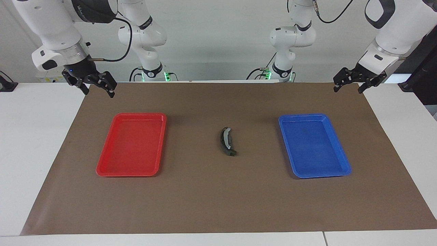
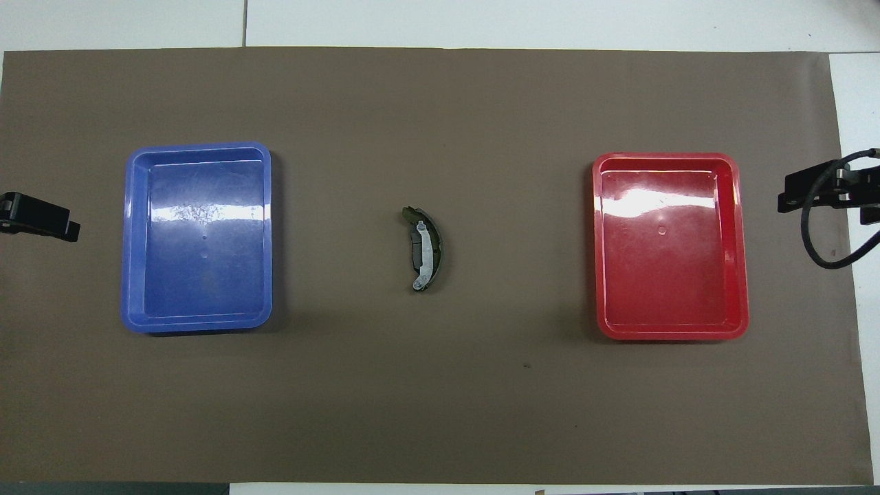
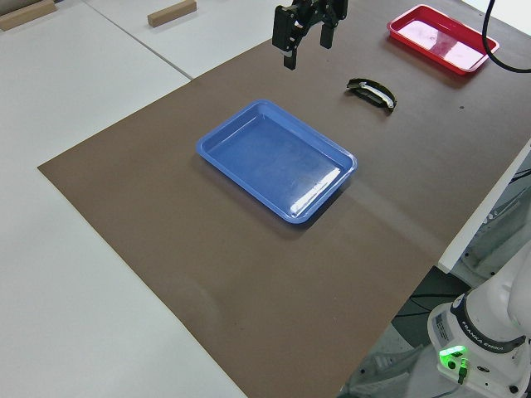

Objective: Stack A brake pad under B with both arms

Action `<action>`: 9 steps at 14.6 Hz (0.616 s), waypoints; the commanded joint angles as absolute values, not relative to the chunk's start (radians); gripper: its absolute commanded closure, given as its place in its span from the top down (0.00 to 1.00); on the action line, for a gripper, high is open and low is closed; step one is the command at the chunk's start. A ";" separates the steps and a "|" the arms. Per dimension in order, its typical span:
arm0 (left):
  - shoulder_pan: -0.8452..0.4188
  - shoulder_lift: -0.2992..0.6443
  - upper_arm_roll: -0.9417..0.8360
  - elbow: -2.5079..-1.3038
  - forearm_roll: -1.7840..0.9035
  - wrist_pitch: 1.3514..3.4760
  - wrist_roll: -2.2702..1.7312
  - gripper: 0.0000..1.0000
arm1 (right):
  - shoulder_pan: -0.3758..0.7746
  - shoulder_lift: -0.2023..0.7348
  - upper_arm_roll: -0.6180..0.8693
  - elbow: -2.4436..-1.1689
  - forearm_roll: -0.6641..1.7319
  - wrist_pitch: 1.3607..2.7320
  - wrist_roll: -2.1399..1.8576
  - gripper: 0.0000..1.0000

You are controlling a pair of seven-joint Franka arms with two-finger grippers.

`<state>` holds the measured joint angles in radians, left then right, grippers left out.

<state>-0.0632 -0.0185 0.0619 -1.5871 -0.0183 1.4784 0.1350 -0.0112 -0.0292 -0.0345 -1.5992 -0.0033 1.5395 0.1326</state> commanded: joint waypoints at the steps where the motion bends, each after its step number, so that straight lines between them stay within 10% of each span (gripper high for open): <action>1: -0.055 -0.049 0.054 -1.621 -0.014 1.494 0.140 0.99 | -0.032 -0.043 -0.021 -1.606 -0.009 1.528 0.132 1.00; 9: -0.055 -0.049 0.054 -1.621 -0.014 1.494 0.140 0.99 | -0.026 -0.028 -0.009 -1.540 -0.047 1.471 0.103 1.00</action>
